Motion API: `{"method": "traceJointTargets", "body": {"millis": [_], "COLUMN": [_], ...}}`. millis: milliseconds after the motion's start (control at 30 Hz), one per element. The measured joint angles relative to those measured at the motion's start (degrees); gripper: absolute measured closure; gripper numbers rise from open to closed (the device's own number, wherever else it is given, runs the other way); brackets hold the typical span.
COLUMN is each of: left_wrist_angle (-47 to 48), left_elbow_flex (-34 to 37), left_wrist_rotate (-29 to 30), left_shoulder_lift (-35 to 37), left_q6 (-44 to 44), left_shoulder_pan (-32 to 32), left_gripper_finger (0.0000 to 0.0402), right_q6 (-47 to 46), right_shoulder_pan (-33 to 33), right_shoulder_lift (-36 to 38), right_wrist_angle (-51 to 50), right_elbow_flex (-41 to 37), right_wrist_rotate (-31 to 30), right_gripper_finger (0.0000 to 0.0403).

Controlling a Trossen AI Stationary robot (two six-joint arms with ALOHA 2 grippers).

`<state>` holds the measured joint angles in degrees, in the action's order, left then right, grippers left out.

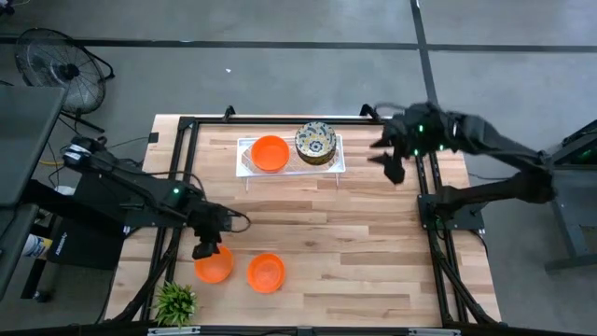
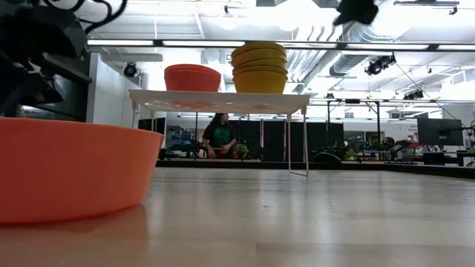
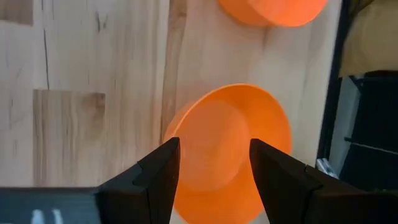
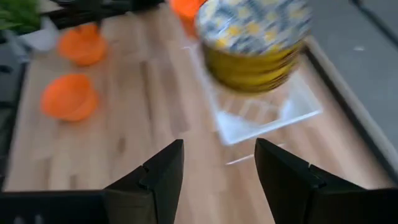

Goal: Pick & Place Mini bowls
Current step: Stack the orange bowl on the other orange bowls on the shelf

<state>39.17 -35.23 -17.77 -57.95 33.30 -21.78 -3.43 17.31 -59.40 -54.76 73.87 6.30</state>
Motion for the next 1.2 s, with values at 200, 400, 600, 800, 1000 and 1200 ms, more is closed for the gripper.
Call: {"method": "traceJointTargets", "body": {"millis": [200,400,600,800,1000,1200], "left_wrist_angle": [0.20,2.08,2.35,9.67,17.09,17.33], "left_elbow_flex": [-2.02,-3.22,-5.69,-11.04,-12.08,-12.10], "left_wrist_rotate": [-2.98,1.78,1.52,4.13,9.54,10.87], "left_shoulder_lift": [-8.05,-11.43,-11.48,-11.48,-11.48,-11.88], "left_q6": [3.18,8.45,11.55,9.43,7.00,2.54], "left_shoulder_pan": [-1.04,-4.14,-4.92,-4.90,-4.87,-4.87], "left_gripper_finger": [0.0211,0.0211,0.0211,0.0211,0.0211,0.0211], "right_q6": [-6.80,-12.82,-15.90,-12.74,-8.13,-7.52], "right_shoulder_pan": [-2.16,-3.35,-3.50,-3.50,-3.50,-3.50], "right_shoulder_lift": [11.87,23.09,28.38,29.13,29.13,30.00], "right_wrist_angle": [15.78,24.57,25.90,25.84,26.14,30.94], "right_elbow_flex": [-21.16,-35.51,-41.23,-41.91,-41.92,-43.40], "right_wrist_rotate": [7.51,6.92,9.12,13.38,20.56,20.90], "right_gripper_finger": [0.0217,0.0217,0.0217,0.0217,0.0217,0.0217]}}
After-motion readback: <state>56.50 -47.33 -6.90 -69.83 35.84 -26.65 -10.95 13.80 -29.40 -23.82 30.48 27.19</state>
